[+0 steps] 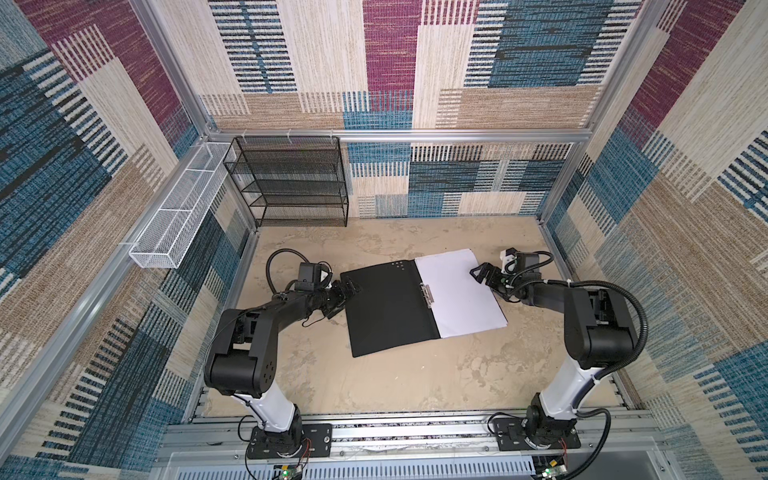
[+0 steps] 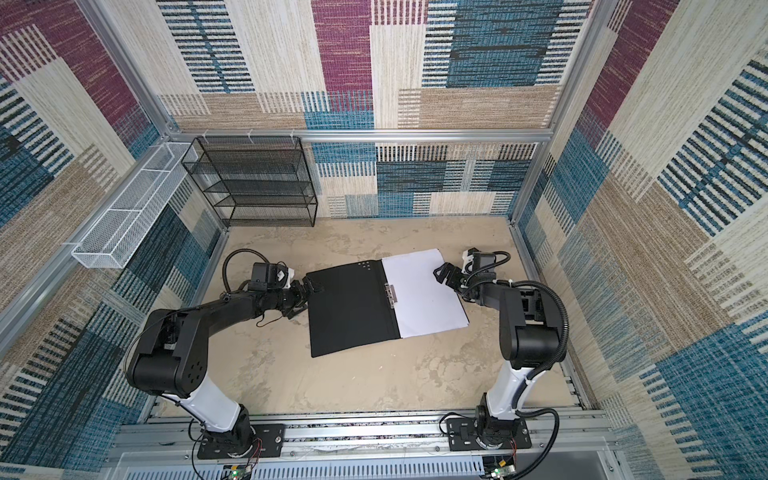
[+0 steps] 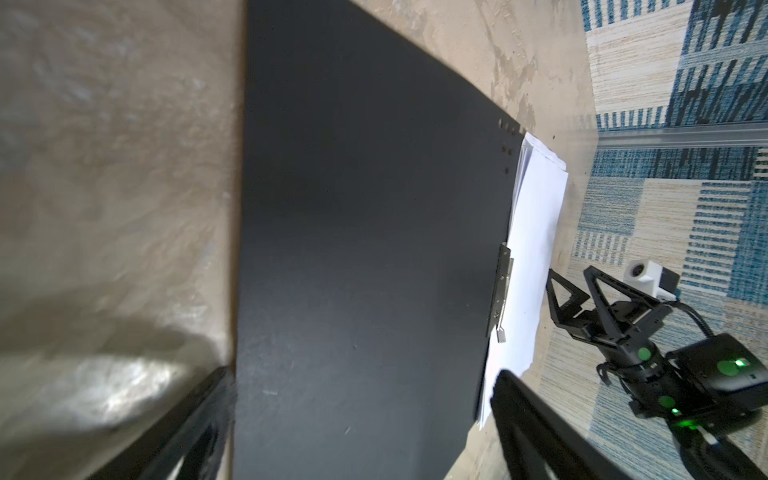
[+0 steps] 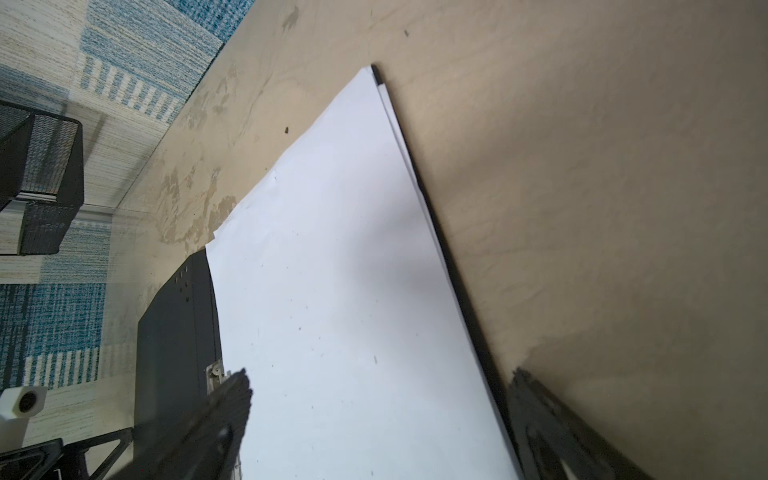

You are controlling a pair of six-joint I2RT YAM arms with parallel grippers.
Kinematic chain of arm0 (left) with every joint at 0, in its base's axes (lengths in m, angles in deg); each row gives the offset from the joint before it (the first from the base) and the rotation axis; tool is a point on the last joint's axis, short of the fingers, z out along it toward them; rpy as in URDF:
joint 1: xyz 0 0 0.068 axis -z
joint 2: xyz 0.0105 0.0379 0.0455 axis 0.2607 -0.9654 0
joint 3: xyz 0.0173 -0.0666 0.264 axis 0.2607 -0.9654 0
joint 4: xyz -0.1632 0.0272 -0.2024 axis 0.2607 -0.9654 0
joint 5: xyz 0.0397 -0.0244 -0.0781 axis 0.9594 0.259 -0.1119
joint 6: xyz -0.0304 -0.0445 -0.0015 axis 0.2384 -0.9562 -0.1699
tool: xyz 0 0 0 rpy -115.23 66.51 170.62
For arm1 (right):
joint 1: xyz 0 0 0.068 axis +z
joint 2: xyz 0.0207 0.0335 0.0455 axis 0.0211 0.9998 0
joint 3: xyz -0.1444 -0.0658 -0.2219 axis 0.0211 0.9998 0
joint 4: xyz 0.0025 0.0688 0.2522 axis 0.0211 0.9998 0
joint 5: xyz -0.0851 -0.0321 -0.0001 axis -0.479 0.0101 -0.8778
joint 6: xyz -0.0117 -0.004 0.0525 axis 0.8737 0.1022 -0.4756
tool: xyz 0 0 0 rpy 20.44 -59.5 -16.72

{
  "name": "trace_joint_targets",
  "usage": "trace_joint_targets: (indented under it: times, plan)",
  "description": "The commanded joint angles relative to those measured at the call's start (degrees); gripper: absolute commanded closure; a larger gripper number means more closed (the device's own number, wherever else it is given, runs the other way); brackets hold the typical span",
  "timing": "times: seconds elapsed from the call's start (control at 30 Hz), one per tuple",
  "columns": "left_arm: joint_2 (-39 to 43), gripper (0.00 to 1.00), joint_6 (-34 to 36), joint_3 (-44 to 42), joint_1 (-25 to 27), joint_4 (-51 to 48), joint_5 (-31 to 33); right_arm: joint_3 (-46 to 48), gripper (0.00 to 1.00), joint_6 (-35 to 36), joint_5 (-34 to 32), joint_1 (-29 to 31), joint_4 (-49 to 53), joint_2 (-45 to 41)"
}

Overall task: Put the files into the folder
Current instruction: 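Grasp the black folder cover edge with the left gripper and lift it, then fold the lifted cover over the white pages with the left gripper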

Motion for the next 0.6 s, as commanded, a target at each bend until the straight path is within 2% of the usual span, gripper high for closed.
trace_joint_targets:
  times: [0.0,0.3,0.57]
  plan:
    - [3.41,0.05,-1.94,2.19,0.22,-1.87,-5.49,1.22,0.02,-1.68,5.81,0.95,5.83,0.78]
    - [10.97,0.05,-5.38,5.9,1.23,-2.21,-10.53,3.21,0.02,-4.42,7.08,4.06,3.05,0.08]
    - [17.07,0.05,-5.42,13.38,6.56,-10.01,-10.7,4.36,0.01,-11.21,7.71,11.37,-1.82,1.21]
